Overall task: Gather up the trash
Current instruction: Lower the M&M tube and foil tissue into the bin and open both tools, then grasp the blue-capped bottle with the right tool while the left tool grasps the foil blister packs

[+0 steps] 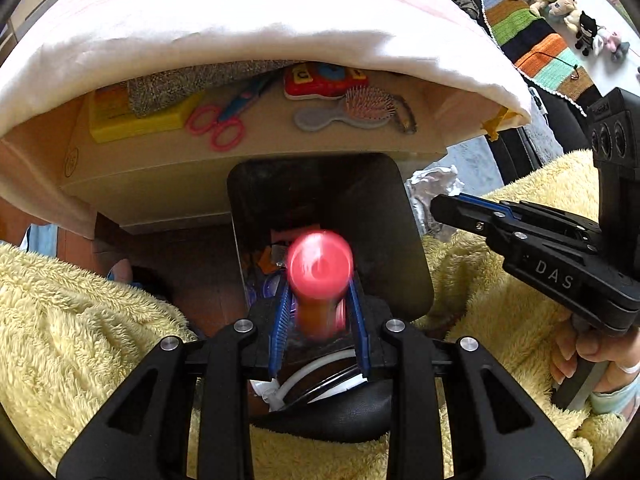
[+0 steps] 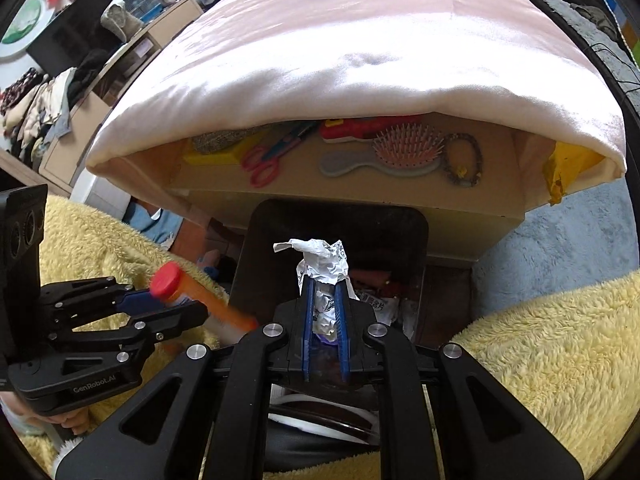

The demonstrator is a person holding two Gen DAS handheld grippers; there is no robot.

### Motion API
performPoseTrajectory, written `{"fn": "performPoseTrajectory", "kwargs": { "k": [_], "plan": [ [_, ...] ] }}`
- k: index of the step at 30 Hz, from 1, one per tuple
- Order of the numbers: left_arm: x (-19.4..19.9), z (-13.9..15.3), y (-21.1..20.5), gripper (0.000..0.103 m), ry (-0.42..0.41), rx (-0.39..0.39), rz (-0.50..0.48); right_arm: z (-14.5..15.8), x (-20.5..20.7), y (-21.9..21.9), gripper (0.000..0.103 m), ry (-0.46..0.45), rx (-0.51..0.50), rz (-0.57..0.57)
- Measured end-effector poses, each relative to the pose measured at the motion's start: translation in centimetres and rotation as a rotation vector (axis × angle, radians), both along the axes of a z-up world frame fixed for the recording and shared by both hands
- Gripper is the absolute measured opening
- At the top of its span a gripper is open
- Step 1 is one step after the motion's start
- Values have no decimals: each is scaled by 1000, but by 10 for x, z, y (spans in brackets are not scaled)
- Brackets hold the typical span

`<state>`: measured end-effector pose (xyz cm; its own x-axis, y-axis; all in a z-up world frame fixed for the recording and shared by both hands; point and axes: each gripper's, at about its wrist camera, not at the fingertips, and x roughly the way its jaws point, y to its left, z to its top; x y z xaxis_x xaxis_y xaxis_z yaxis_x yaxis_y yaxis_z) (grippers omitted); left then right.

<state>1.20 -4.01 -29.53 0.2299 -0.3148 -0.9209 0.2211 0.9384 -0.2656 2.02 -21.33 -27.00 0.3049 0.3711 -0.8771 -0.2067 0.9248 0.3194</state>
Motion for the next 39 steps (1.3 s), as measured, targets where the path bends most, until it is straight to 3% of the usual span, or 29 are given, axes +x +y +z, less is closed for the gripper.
{"fn": "performPoseTrajectory", "kwargs": {
  "k": [2, 4, 5, 8, 14, 19, 29, 39],
  "plan": [
    [0, 0, 0, 27, 2, -3, -2, -1, 1, 0, 15, 6, 1, -3],
    [0, 1, 2, 32, 4, -8, 2, 0, 3, -2, 44, 8, 9, -15],
    [0, 1, 2, 35, 4, -11, 4, 0, 3, -4, 49, 7, 13, -22],
    [1, 4, 5, 45, -2, -10, 12, 2, 6, -6, 51, 4, 13, -39],
    [2, 23, 9, 73, -62, 18, 23, 20, 10, -14, 74, -35, 14, -69],
    [10, 48, 20, 84, -117, 22, 48, 51, 18, -28, 90, -111, 9, -111],
    [63, 88, 35, 91, -198, 46, 63, 97, 80, -37, 90, -228, -15, -131],
    [138, 94, 33, 93, -215, 103, 26, 98, 161, -7, 89, -239, -13, -100]
  ]
}}
